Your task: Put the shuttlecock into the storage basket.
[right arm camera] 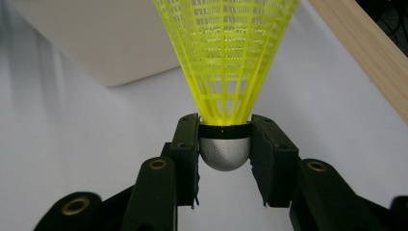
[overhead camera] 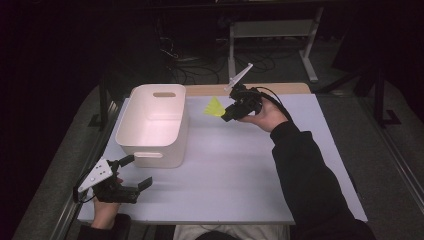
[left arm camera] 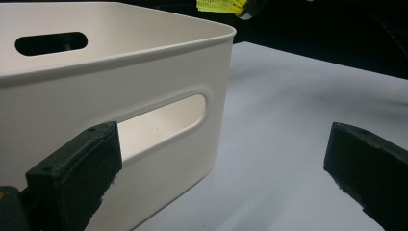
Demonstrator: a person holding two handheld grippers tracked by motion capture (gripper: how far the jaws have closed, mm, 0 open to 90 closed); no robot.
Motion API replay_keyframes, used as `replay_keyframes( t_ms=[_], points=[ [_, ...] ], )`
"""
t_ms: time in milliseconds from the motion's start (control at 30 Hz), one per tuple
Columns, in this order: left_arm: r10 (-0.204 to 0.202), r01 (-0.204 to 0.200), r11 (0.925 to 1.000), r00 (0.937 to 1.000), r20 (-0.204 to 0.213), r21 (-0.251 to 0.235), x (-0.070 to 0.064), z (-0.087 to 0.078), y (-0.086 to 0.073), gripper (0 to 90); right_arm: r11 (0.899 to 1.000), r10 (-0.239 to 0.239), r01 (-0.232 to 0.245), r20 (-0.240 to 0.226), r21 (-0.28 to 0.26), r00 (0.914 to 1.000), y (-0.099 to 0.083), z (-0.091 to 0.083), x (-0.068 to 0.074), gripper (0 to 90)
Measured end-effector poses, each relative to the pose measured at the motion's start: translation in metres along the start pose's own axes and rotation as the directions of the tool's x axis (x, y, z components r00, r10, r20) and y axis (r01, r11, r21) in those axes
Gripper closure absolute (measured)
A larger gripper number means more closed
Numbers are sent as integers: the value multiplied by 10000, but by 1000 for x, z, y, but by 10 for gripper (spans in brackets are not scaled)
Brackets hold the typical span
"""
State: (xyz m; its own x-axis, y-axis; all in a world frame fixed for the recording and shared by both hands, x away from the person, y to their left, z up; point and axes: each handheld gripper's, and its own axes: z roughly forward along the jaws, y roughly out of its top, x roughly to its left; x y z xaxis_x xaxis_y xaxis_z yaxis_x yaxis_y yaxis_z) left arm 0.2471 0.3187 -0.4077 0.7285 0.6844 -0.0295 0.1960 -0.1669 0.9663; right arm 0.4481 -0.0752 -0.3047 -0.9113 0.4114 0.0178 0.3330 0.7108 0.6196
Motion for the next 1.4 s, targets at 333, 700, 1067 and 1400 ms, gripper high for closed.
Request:
replay_keyframes(
  t_ms=[333, 700, 1067, 1400],
  points=[
    [9, -9, 10000, 10000, 3, -1, 0, 0, 0, 0, 9978, -660, 659, -287, -53, 9974, 12, -1, 26, 634],
    [25, -25, 10000, 10000, -4, 4, 0, 0, 0, 0, 9933, -1149, 1144, -465, -136, 9923, 25, -3, 42, 634],
    [14, -14, 10000, 10000, 4, -4, 0, 0, 0, 0, 9871, -1599, 1590, -510, -203, 9858, 44, -9, 55, 634],
    [18, -18, 10000, 10000, 13, -1, 0, 0, 0, 0, 9843, -1755, 1743, -541, -258, 9830, 58, -11, 61, 634]
  ],
)
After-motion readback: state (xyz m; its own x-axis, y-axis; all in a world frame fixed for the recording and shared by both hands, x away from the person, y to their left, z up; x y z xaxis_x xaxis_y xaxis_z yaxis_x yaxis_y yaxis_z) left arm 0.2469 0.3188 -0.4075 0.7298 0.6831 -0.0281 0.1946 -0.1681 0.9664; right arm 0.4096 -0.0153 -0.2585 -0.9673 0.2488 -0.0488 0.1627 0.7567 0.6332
